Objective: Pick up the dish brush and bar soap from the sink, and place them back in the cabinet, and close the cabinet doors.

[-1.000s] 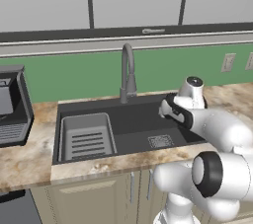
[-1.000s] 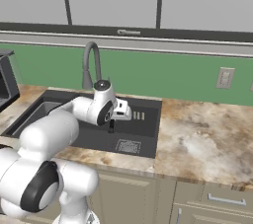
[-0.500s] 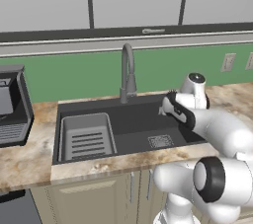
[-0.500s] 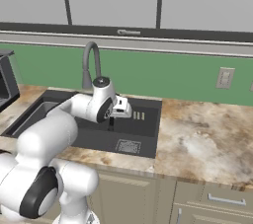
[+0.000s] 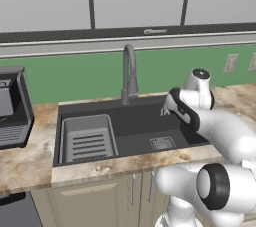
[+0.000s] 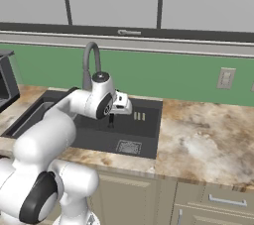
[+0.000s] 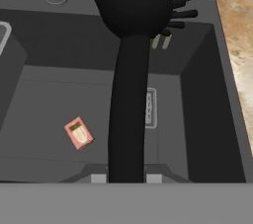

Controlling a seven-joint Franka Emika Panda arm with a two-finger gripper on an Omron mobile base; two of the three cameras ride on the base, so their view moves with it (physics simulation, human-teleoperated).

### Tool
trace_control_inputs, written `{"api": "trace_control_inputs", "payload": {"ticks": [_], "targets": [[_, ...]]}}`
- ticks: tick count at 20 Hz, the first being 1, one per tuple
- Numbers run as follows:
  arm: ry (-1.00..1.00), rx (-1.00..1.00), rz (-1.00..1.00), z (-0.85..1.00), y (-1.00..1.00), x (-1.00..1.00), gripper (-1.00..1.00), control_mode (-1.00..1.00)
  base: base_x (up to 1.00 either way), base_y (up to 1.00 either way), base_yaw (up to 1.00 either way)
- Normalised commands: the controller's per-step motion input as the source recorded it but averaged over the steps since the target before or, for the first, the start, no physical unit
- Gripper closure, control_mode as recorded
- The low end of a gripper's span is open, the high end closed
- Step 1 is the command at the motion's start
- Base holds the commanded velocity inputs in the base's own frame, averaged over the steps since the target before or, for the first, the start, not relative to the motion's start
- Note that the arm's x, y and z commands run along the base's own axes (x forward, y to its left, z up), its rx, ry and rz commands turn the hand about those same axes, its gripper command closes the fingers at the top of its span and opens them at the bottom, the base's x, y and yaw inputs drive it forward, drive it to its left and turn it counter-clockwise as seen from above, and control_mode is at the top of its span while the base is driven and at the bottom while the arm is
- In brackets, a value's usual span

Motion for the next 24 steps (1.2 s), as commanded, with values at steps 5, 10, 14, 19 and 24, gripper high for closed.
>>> {"api": "trace_control_inputs", "payload": {"ticks": [5,10,14,19,24], "targets": [[0.0,0.0,0.0,0.2,0.0,-0.05,1.0,-1.0,0.0,0.0,0.0],[0.0,0.0,-0.01,0.13,0.0,-0.12,1.0,-1.0,0.0,0.0,0.0],[0.0,0.0,-0.02,0.19,0.0,-0.16,1.0,-1.0,0.0,0.0,0.0],[0.0,0.0,-0.03,0.19,0.0,-0.13,1.0,-1.0,0.0,0.0,0.0],[0.0,0.0,-0.04,0.22,0.0,-0.12,1.0,-1.0,0.0,0.0,0.0]]}}
